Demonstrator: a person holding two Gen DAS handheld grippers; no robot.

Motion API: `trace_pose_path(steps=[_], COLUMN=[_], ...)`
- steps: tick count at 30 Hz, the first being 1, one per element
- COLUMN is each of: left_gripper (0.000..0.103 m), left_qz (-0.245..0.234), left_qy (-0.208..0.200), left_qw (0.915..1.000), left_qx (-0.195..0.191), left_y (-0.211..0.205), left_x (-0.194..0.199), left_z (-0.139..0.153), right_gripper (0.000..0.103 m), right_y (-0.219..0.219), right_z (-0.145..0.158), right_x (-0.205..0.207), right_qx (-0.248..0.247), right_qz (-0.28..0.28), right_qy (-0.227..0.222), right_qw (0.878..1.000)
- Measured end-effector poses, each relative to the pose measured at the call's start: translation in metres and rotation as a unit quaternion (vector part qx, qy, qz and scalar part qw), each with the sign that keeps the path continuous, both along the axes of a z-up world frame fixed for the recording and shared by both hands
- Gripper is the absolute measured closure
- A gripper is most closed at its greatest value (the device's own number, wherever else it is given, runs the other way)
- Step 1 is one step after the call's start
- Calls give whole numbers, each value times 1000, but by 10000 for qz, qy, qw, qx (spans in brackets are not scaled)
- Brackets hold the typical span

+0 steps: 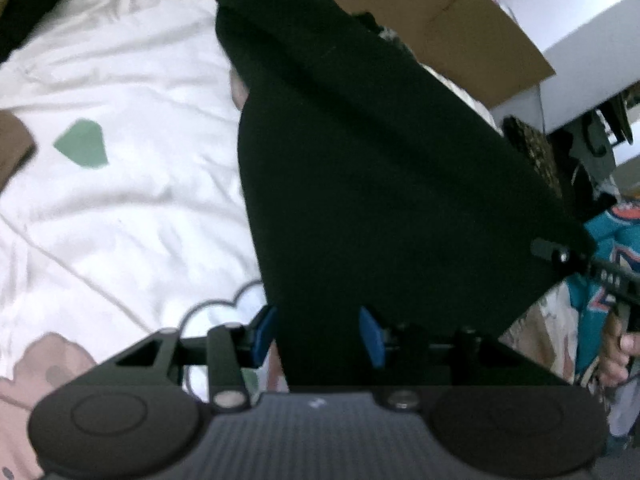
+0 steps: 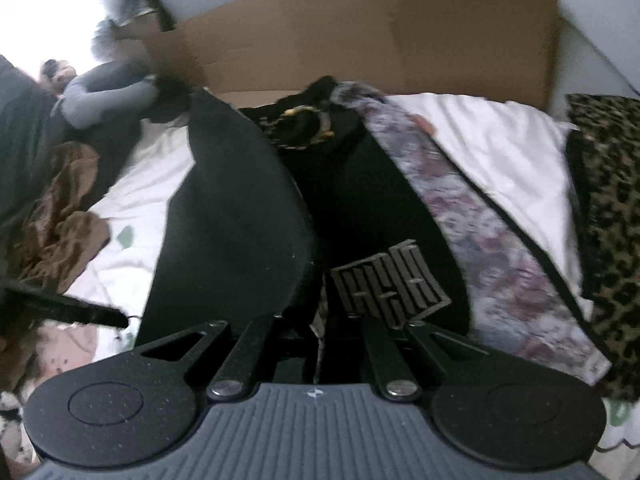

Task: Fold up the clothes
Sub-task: 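Lift the garment's side with the left gripper while the right gripper grasps beside it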

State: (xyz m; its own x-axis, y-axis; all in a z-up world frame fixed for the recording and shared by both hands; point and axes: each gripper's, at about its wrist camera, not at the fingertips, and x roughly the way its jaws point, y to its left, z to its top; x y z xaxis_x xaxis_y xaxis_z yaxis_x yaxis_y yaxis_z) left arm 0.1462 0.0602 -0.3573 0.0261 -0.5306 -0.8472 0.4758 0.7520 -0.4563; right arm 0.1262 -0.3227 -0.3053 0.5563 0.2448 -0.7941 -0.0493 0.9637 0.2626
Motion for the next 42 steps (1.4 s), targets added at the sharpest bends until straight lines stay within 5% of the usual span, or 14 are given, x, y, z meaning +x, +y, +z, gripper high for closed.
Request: trace_pose_path(steps=[25,36,42], left_gripper=[50,50,50], left_qz=[-433,-557,-598], left_qy=[1054,1755,2105], left_qw=[9935,9820,9736], left_qx=[-8,-421,-644], left_y=[-26,-39,-53], left_x=[-29,-43,-55], left_z=[-31,-47,-56], right_gripper=[102,101,91], right_y=[-83,-109,-117], right_z=[-47,-61,-64], right_x=[-23,-25,-30], right_qx=[-764,-633,-636], right_qz=[-1170,-1671,-1784], right_qy=[495,721,729], right_qw=[9889,9813,9792])
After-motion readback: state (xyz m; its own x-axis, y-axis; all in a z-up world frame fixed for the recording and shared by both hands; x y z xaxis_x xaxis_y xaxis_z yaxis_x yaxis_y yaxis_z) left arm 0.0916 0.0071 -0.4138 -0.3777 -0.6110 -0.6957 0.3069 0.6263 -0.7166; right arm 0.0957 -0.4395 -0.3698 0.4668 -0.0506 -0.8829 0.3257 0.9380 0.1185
